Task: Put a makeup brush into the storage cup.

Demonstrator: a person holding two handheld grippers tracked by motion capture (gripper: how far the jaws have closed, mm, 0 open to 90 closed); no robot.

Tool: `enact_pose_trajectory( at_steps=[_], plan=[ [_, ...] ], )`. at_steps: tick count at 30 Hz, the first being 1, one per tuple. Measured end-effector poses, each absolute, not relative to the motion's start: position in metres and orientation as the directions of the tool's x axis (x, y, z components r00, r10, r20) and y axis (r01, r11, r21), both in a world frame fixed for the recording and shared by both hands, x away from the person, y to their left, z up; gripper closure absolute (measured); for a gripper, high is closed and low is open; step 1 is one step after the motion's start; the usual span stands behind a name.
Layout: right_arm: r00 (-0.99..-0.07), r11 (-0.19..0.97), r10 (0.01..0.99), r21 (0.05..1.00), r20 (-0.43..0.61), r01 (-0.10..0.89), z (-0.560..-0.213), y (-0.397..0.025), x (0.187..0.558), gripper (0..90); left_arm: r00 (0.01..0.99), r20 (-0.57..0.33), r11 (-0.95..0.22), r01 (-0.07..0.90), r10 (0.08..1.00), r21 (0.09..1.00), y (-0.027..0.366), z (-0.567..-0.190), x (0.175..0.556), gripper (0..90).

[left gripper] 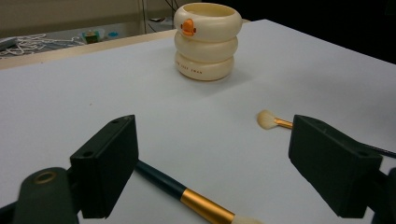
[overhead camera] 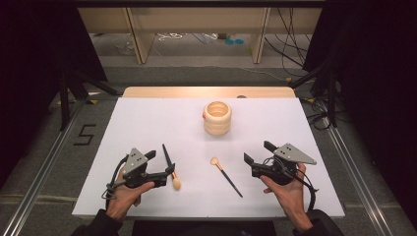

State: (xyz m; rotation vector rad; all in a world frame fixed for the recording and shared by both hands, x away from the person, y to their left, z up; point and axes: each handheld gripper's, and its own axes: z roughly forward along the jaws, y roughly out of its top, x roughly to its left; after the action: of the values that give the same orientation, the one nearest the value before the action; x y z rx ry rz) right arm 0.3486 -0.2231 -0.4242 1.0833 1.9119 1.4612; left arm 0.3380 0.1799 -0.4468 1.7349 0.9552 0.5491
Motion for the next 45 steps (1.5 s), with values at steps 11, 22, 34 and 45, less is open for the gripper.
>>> enact_pose_trajectory(
  at_steps=[11,22,34,45],
  plan=[
    [-0.558,0.135,0.828,0.944,0.060,0.302,-0.425,-0.222,0.349,17.7,0.574,-0.091,-0.141,0.346,0.814,0.928,0.181,-0.447,0.338,15.9],
    [-0.613,0.212,0.790,0.934,0.010,0.289,-0.428,-0.217,0.351,21.0,0.568,-0.110,-0.123,0.356,0.816,0.926,0.180,-0.447,0.339,15.9],
    [-0.700,0.408,0.711,0.847,-0.061,0.340,-0.430,-0.196,0.360,23.0,0.572,-0.100,-0.136,0.355,0.814,0.925,0.181,-0.447,0.339,15.9],
    [-0.769,0.563,0.636,0.715,-0.055,0.415,-0.432,-0.179,0.382,31.3,0.564,-0.107,-0.127,0.359,0.819,0.925,0.182,-0.447,0.340,15.9]
  ],
)
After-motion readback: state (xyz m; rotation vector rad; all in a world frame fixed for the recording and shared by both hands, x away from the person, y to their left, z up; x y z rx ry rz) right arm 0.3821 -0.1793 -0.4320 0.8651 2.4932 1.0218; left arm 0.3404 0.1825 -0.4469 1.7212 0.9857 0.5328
